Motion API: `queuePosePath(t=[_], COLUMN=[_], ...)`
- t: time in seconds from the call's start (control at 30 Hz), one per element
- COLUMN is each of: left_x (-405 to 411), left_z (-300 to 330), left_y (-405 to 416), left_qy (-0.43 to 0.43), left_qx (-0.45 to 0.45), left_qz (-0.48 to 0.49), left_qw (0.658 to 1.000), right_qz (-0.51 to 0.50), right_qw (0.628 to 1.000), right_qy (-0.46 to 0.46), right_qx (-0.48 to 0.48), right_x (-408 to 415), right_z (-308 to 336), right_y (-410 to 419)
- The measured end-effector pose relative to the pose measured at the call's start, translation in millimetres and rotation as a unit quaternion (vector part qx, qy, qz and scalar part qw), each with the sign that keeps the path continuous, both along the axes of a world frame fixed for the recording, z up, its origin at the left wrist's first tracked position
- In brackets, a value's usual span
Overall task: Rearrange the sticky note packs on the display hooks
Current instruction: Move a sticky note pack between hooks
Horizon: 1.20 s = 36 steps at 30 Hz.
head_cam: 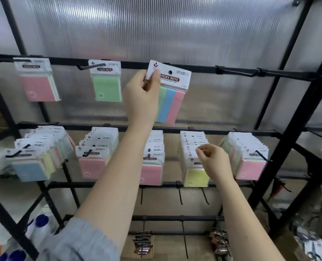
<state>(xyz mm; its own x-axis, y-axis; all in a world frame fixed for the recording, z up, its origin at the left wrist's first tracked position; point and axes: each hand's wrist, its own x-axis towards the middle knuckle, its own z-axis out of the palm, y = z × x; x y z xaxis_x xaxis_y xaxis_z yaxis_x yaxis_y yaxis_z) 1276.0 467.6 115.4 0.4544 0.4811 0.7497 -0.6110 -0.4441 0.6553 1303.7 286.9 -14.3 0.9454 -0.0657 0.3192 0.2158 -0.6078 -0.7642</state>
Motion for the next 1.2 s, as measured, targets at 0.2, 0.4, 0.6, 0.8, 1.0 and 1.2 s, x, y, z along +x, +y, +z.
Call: queuePosePath(t=[0.2, 0.4, 0.6, 0.8, 1.0, 1.2], left_x=[10, 12, 14, 20, 39, 75], left_z=[1, 0, 2, 1, -11, -4], left_y=[-3, -6, -13, -12, -4, 4], left_qy=[-0.019, -0.045, -0.05, -0.037, -0.001, 0.05], left_qx=[-0.004, 0.002, -0.035, -0.038, -0.031, -0.043], left_qz=[-0.008, 0.003, 0.028, 0.036, 0.011, -0.002], left_qw=[1.0, 0.999, 0.998, 0.998, 0.999, 0.998], right_qz=[-0.01, -0.007, 0.001, -0.001, -0.013, -0.023], right_qw=[1.0, 1.0, 1.0, 1.0, 0.999, 0.997], right_qy=[-0.006, -0.002, -0.001, 0.003, 0.019, 0.03], right_qx=[-0.015, -0.028, -0.031, -0.026, -0.041, -0.066], right_x=[1, 4, 6, 9, 12, 17], right_z=[-2, -2, -2, 0, -3, -7], right_y=[2, 4, 5, 4, 2, -2])
